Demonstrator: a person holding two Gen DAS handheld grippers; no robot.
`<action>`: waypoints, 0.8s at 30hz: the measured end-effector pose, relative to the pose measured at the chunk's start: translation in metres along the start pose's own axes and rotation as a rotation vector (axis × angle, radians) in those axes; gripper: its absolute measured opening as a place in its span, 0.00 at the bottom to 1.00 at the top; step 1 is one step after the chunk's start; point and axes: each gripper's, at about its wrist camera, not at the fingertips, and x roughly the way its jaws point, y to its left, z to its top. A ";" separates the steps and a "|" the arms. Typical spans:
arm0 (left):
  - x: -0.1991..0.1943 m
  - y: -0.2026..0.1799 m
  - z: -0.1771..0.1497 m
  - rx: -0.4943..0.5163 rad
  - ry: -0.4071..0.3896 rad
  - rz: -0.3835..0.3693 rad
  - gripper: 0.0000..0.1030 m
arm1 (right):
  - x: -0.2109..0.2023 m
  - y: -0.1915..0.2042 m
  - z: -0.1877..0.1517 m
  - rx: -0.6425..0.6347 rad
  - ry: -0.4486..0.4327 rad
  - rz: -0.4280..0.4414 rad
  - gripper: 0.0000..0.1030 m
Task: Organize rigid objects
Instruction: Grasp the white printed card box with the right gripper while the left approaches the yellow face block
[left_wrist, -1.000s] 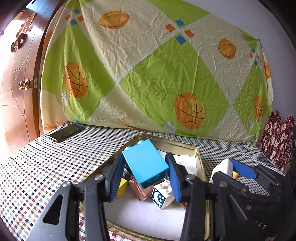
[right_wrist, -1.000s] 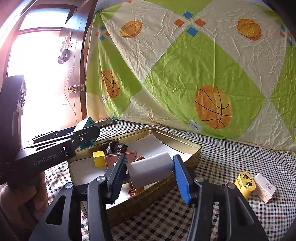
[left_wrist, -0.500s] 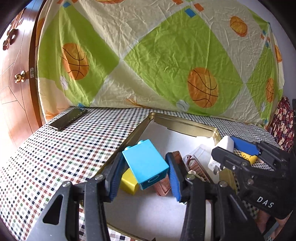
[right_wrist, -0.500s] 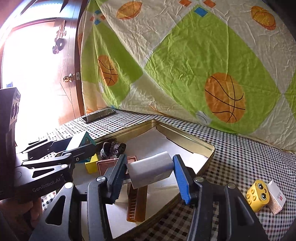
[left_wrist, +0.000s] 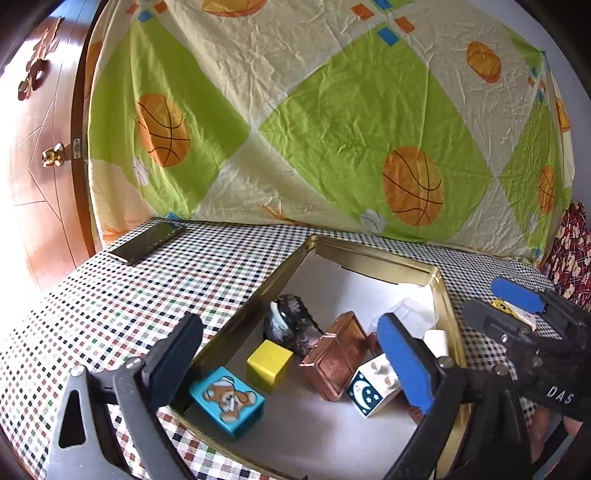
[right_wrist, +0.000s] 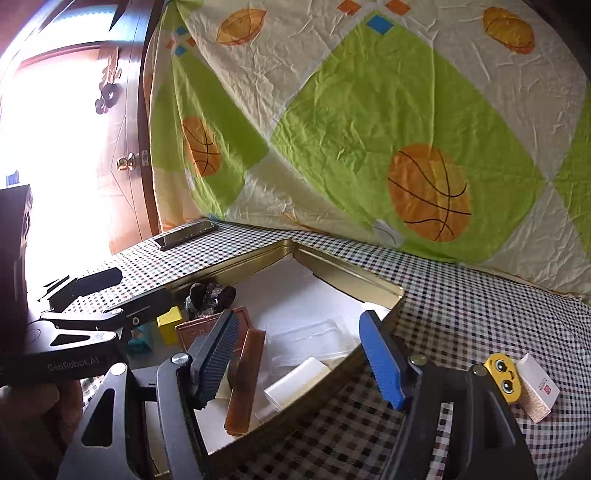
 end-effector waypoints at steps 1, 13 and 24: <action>-0.001 -0.004 0.001 0.002 0.001 -0.009 0.94 | -0.007 -0.008 -0.001 0.002 -0.012 -0.014 0.68; -0.009 -0.124 0.007 0.162 0.023 -0.183 1.00 | -0.046 -0.155 -0.022 0.069 -0.010 -0.333 0.72; 0.051 -0.221 0.002 0.280 0.155 -0.182 1.00 | -0.014 -0.223 -0.043 0.110 0.213 -0.268 0.72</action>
